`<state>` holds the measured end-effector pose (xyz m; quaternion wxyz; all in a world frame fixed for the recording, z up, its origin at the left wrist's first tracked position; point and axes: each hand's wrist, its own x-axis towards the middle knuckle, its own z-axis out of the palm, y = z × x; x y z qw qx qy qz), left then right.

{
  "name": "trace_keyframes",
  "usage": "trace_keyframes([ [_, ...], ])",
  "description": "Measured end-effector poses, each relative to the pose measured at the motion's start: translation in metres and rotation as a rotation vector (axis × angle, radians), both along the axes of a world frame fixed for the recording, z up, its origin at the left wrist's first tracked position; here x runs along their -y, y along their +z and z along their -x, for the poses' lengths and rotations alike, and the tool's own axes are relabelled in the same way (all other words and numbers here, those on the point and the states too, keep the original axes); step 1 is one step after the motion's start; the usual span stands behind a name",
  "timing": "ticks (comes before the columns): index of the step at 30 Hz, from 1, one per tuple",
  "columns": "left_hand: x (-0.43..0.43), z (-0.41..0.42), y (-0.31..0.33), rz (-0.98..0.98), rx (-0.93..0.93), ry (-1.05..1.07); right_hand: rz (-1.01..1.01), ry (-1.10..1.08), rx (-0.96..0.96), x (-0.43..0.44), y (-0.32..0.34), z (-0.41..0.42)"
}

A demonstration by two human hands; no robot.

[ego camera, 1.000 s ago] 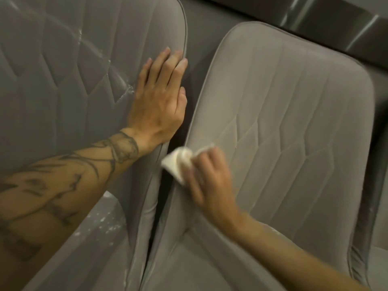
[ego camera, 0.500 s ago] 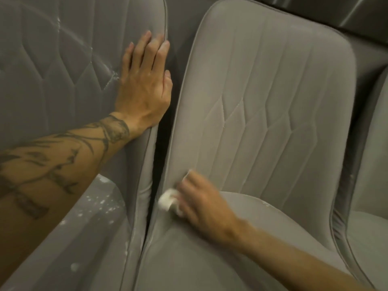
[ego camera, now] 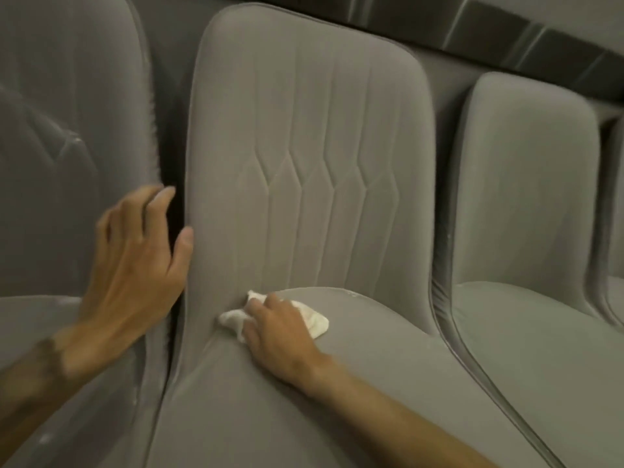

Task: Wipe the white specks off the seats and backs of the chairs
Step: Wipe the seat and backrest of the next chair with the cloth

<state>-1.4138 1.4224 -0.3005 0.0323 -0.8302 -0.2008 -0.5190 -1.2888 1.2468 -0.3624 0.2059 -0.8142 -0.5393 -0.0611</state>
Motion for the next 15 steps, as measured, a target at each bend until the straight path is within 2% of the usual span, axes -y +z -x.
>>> trace_keyframes([
  [2,0.011,0.003,-0.02,0.03,-0.056,-0.036,0.03,0.121,-0.009,0.023,-0.01,0.019],
  [4,0.018,0.005,-0.035,0.04,-0.112,-0.049,0.063,0.135,-0.02,0.057,-0.013,0.019],
  [7,0.021,0.005,-0.047,0.031,-0.161,-0.064,0.036,-0.183,0.003,0.112,-0.002,-0.026],
  [11,0.02,0.001,-0.052,0.043,-0.145,-0.065,0.142,-0.676,0.084,0.175,0.007,-0.081],
  [15,0.021,-0.003,-0.057,0.027,-0.138,-0.053,0.099,-0.737,0.011,0.161,-0.003,-0.098],
])
